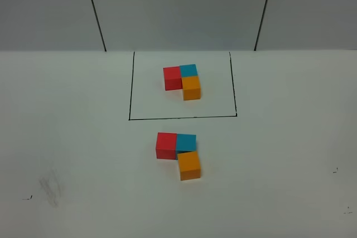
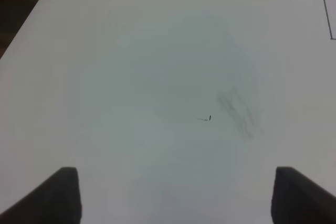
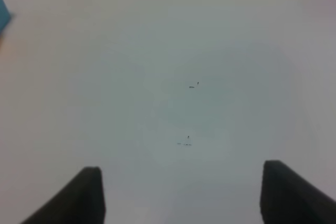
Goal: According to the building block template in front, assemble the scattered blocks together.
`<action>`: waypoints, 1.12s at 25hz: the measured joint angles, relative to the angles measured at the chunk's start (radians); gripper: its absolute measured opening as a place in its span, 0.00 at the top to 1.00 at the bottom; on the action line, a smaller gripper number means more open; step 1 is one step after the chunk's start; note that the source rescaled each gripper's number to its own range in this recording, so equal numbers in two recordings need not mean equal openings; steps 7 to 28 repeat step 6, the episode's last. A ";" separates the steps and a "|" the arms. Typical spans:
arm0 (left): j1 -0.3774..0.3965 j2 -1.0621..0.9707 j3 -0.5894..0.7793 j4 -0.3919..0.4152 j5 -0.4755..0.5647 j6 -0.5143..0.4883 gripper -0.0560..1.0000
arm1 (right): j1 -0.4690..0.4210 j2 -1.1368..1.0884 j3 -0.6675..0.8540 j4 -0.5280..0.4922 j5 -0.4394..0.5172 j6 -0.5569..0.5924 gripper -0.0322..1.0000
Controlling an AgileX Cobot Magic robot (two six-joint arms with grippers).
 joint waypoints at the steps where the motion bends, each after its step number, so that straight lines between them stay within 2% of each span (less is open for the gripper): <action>1: 0.000 0.000 0.000 0.000 0.000 0.001 0.00 | 0.000 0.000 0.000 0.000 0.000 0.000 0.54; 6: 0.000 0.000 0.000 0.000 0.000 0.002 0.00 | 0.000 0.000 0.000 0.000 0.000 0.000 0.64; 28: 0.000 0.000 0.000 0.000 0.000 0.002 0.00 | 0.000 0.000 0.000 0.000 0.000 0.000 0.64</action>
